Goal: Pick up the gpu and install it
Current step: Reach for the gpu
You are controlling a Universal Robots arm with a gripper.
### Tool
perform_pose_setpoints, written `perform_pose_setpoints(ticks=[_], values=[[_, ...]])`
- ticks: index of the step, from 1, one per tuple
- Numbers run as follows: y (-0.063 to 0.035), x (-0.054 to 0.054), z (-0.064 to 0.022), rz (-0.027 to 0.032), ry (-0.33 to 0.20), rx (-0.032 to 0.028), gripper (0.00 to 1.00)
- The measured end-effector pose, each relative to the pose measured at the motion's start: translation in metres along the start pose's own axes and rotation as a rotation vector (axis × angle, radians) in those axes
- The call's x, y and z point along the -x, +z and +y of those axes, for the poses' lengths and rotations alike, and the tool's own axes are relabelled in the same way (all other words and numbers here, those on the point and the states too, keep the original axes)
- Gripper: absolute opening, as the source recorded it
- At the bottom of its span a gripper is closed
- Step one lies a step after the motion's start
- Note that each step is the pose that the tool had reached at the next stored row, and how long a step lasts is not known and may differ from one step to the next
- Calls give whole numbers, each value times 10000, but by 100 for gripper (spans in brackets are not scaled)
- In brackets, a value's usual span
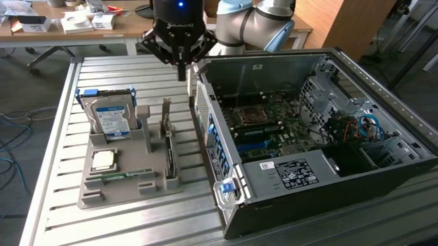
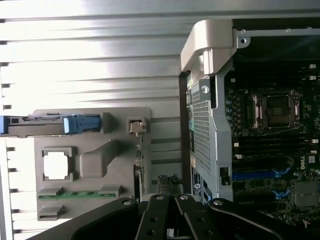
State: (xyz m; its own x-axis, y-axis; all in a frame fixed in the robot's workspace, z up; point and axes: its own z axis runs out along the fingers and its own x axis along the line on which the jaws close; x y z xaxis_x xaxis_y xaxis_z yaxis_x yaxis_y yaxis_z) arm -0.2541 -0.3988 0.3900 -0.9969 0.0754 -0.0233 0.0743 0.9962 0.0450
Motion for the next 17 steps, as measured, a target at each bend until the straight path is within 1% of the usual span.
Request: perform_pose_setpoints(ticks=[8,10,17], values=[[8,-229,-18,0,0,0,11],[9,-251,-19,0,0,0,11],[8,-256,-25,1,0,-1,11]])
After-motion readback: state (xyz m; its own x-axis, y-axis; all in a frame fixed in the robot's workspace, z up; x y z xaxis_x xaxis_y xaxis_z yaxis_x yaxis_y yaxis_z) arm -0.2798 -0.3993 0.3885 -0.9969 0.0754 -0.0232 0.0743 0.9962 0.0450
